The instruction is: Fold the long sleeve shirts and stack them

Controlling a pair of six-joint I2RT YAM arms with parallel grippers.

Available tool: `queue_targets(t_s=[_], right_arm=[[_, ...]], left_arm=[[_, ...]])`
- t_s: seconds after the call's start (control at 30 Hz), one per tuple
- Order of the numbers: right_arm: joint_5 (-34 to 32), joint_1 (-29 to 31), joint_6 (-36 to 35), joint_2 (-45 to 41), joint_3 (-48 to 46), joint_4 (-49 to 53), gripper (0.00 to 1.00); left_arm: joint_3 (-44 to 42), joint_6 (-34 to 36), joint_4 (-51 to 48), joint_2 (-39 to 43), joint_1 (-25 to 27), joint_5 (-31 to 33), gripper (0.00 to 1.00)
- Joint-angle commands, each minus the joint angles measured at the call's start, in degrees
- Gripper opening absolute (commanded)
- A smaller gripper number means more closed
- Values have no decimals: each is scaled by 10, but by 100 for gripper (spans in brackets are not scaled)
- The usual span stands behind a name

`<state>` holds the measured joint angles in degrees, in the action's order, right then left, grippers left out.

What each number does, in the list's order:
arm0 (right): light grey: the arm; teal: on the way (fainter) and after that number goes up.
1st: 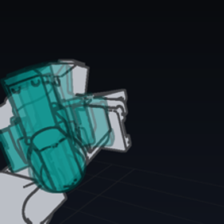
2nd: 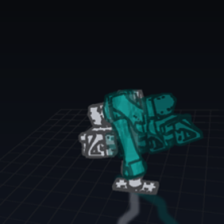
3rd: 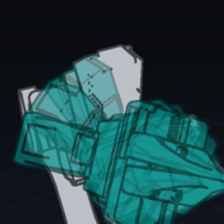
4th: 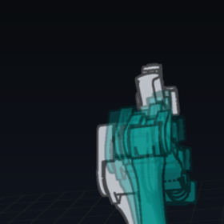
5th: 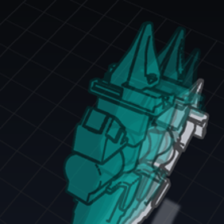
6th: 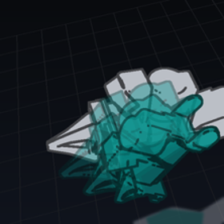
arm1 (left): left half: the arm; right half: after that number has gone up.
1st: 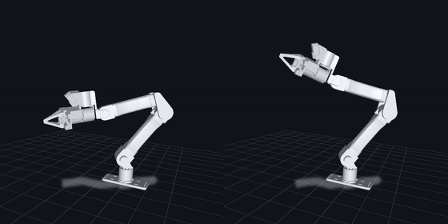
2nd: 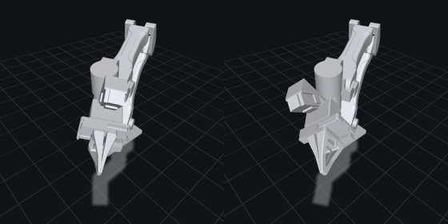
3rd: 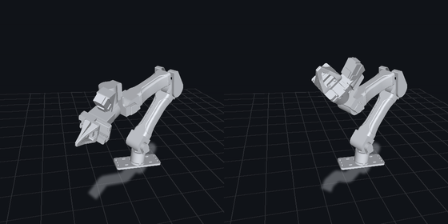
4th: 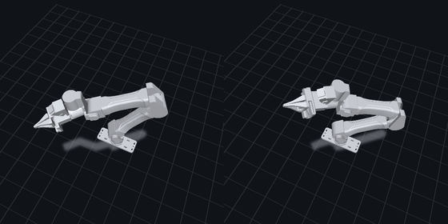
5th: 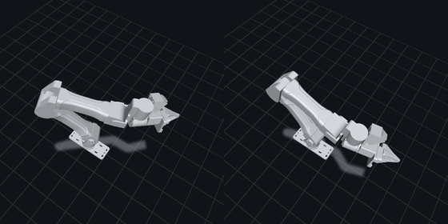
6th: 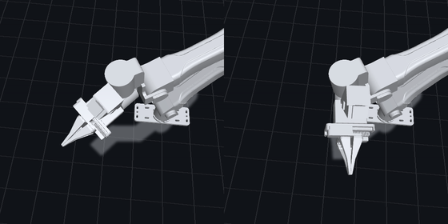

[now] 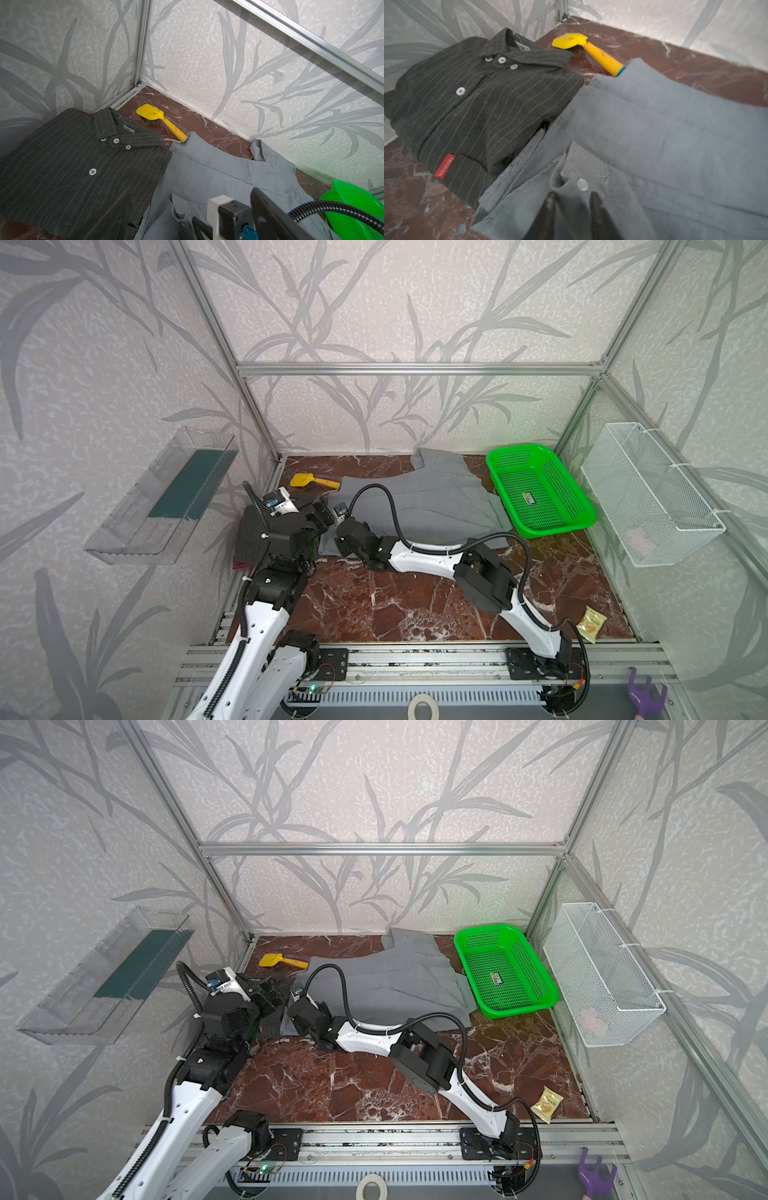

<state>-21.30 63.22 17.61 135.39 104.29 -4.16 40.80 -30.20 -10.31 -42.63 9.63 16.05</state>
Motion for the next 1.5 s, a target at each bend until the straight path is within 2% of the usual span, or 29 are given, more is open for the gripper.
queue_targets(t_s=[0.0, 0.1, 0.23, 0.37, 0.5, 0.63, 0.83, 1.0, 1.27, 1.47], right_arm=[[20, -3, 19, -64, -23, -16, 48], [49, -24, 26, -106, -40, 6, 60], [103, -91, 74, -179, -99, 29, 62], [175, -187, 140, -277, -215, 18, 61], [195, -279, 169, -343, -319, 49, 57], [199, -339, 181, -366, -379, 102, 51], [175, -379, 176, -354, -447, 99, 45], [197, -410, 185, -312, -444, 139, 38], [163, -410, 173, -279, -433, 227, 38], [137, -406, 168, -313, -485, 246, 40]], left_arm=[[8, -3, -18, -5, -4, 15, 90], [15, 0, -28, -18, -4, 7, 91], [25, 2, -37, -45, -2, -33, 91], [30, -9, -32, -90, 8, -103, 91], [46, -19, -41, -144, 24, -148, 91], [51, -48, -42, -194, 32, -171, 90], [84, -84, -64, -296, 45, -189, 90], [116, -109, -105, -378, 48, -201, 90], [133, -159, -133, -468, 56, -180, 90], [144, -192, -197, -503, 82, -133, 90]])
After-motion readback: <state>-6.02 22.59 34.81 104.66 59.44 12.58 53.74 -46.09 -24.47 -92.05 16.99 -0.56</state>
